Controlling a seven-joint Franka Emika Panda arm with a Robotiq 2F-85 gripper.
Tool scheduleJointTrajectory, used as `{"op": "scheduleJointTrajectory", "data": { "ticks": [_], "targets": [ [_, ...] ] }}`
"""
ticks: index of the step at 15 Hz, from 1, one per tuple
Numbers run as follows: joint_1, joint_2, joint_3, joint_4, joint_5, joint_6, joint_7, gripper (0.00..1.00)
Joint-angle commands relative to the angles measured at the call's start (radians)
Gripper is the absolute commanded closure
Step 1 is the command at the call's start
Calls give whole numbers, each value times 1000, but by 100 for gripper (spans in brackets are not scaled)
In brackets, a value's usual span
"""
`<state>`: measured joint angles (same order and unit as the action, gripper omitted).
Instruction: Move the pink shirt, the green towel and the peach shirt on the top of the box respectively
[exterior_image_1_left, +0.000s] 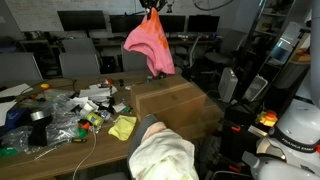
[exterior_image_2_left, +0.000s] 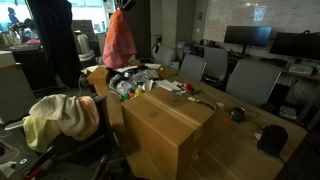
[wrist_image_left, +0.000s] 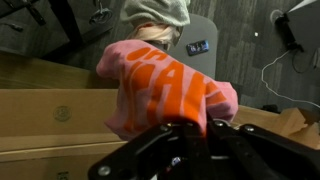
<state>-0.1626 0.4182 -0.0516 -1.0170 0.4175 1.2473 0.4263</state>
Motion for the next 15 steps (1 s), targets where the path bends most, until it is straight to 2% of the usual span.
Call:
{"op": "scheduleJointTrajectory", "data": {
  "ticks": [1, 6, 10, 12, 15],
  "targets": [
    [-37, -3, -9, 1, 61, 38, 47, 98],
    [-75, -16, -21, -55, 85, 123, 89, 98],
    [-86, -38, -45, -138, 65, 246, 186, 98],
    [-65, -55, -68, -182, 12, 345, 245, 98],
    [-30, -64, -94, -214, -111, 427, 339, 98]
  ]
}}
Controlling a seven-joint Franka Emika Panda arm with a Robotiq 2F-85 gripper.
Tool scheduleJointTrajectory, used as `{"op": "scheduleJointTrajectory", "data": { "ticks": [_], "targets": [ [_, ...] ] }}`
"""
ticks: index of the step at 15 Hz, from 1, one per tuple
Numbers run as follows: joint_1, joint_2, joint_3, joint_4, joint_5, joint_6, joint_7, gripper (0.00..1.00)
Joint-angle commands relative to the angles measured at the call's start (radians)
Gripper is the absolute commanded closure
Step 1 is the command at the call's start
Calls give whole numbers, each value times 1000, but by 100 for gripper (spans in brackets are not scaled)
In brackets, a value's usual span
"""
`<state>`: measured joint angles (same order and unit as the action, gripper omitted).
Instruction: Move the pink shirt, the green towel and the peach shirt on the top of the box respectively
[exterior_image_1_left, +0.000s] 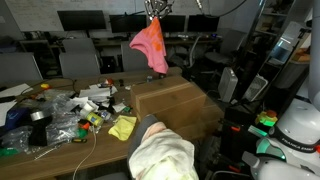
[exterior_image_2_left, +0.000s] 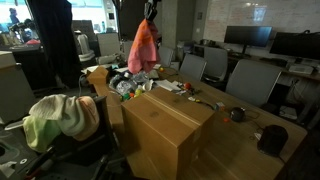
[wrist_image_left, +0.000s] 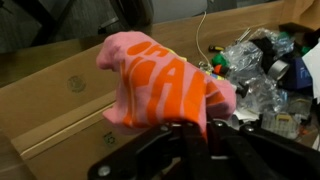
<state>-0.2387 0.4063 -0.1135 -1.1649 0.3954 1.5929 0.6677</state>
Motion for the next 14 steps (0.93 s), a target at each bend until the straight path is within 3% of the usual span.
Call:
{"op": "scheduleJointTrajectory", "data": {
  "ticks": [1, 5, 10, 11, 12, 14],
  "targets": [
    [59, -54, -38, -75, -135, 99, 135, 98],
    [116, -52, -60, -96, -335, 121, 298, 98],
    [162, -35, -81, -98, -531, 48, 482, 98],
    [161, -31, -77, -96, -539, 23, 489, 67],
    [155, -26, -67, -93, -529, -15, 476, 65],
    [149, -23, -58, -93, -508, -61, 454, 53]
  ]
}}
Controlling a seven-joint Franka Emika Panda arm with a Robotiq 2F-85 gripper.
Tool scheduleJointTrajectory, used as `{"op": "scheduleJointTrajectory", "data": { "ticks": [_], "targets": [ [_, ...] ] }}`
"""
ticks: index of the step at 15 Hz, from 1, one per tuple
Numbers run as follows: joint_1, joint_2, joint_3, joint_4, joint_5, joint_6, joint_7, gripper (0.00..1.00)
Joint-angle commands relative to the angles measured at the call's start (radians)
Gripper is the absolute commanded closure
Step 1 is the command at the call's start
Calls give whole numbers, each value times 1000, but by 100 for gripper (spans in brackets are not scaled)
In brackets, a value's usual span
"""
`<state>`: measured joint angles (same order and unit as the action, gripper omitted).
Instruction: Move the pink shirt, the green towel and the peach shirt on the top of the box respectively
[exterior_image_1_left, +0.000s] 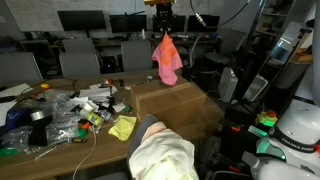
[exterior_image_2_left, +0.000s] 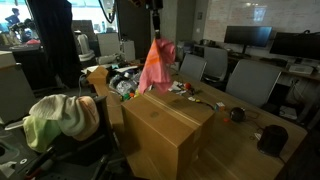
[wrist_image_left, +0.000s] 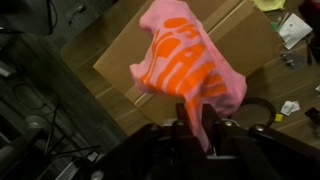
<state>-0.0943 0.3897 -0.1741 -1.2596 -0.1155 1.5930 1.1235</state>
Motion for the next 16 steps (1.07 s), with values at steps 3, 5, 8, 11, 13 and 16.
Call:
{"op": "scheduleJointTrajectory", "data": {
  "ticks": [3, 5, 8, 11, 13, 16],
  "targets": [
    [1, -8, 17, -5, 26, -104, -31, 30],
    [2, -13, 38, -8, 60, -136, -90, 15],
    [28, -38, 97, -65, 104, -148, -165, 0],
    [74, -51, 137, -123, 146, -149, -229, 0],
    [104, -54, 160, -167, 168, -150, -280, 0],
    [135, -64, 185, -235, 188, -157, -381, 0]
  ]
}}
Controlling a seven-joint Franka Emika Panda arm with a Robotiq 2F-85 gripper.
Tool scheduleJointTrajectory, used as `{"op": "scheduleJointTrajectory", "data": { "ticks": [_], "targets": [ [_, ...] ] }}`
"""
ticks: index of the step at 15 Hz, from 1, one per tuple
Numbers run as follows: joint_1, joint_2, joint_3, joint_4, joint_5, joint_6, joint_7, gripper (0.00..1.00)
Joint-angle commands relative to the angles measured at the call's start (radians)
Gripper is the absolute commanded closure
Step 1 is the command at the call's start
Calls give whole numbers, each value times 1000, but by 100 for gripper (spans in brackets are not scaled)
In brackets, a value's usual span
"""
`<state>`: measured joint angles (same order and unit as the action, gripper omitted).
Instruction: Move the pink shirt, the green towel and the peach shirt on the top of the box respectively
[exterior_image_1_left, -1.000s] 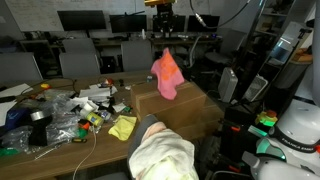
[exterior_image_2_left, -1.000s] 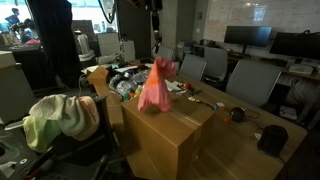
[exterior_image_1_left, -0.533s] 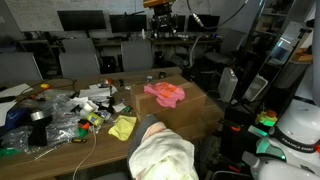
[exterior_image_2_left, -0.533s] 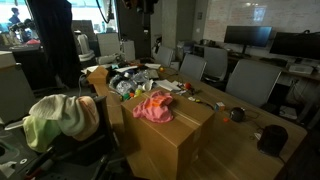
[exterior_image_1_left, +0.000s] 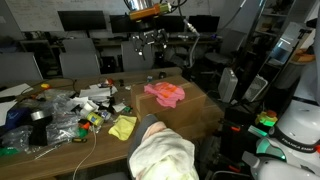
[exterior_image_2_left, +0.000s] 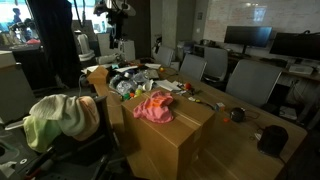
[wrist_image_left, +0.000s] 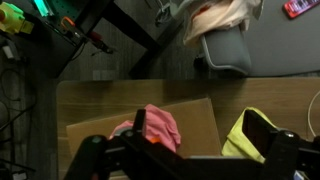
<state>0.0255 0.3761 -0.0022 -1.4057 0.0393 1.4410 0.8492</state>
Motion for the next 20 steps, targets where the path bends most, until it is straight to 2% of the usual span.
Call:
{"op": "scheduleJointTrajectory", "data": {
  "ticks": [1, 5, 9, 16, 20],
  "targets": [
    [23, -56, 19, -111, 35, -8, -149, 0],
    [40, -111, 31, -251, 20, 34, -349, 0],
    [56, -191, 46, -431, 32, 146, -493, 0],
    [88, -277, 94, -658, 57, 354, -558, 0],
    [107, -291, 120, -732, 88, 469, -580, 0]
  ]
}}
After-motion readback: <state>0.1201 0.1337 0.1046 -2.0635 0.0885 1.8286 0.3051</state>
